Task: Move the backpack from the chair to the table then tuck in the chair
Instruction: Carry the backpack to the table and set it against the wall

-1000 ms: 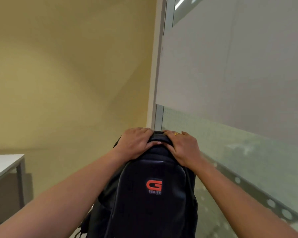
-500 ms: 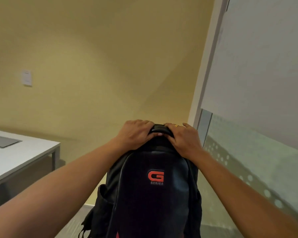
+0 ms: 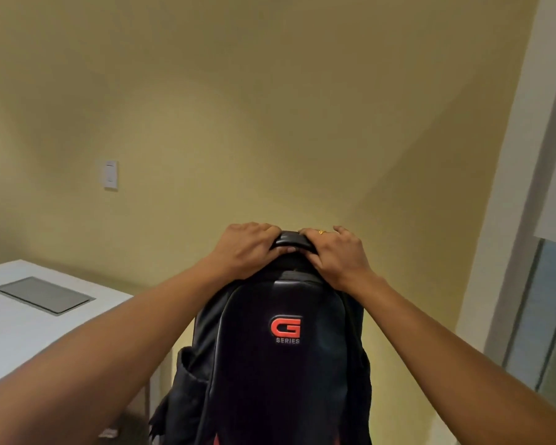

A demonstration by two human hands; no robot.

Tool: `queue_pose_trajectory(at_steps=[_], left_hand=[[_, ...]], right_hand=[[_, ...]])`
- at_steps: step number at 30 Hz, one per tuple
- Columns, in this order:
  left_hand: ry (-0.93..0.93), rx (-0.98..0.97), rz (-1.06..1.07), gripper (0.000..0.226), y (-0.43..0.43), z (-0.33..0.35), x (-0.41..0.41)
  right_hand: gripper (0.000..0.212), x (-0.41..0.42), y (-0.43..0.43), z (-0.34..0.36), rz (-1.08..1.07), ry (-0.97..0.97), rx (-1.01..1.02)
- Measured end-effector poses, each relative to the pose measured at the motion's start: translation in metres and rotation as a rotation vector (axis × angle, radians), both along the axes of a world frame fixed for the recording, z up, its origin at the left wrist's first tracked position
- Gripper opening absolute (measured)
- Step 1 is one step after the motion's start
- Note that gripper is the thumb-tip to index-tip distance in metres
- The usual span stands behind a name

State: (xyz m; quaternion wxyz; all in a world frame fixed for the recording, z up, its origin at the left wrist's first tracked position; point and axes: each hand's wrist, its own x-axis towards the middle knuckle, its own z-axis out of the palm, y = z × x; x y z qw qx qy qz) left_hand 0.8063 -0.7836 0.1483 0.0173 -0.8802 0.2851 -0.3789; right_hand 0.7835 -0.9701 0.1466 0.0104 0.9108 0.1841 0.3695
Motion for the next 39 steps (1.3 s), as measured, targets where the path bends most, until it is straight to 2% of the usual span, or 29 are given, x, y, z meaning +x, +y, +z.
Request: queue_pose_trajectory(at_steps=[10,21,30,35,39], left_hand=[[-0.06,0.04,0.212,0.049,0.098,0.03,0.152],[-0.015,0.017,0.59,0.051,0.222,0.055,0.296],[-0.004,0.011,0.862,0.055,0.326,0.073,0.358],[-0.004,-0.036,0.988,0.054,0.395,0.075,0.394],[-0.043,-0.026,1.011,0.053,0.456,0.072,0.42]], right_hand=[[0.036,0.194,0.099,0.019,0.229,-0.022,0.097],[0.029,0.396,0.244,0.046,0.506,-0.009,0.036],[0.031,0.493,0.372,0.065,0.748,-0.03,0.013],[0.032,0.536,0.455,0.068,0.774,-0.036,0.009],[0.03,0.562,0.522,0.064,0.76,-0.031,0.027]])
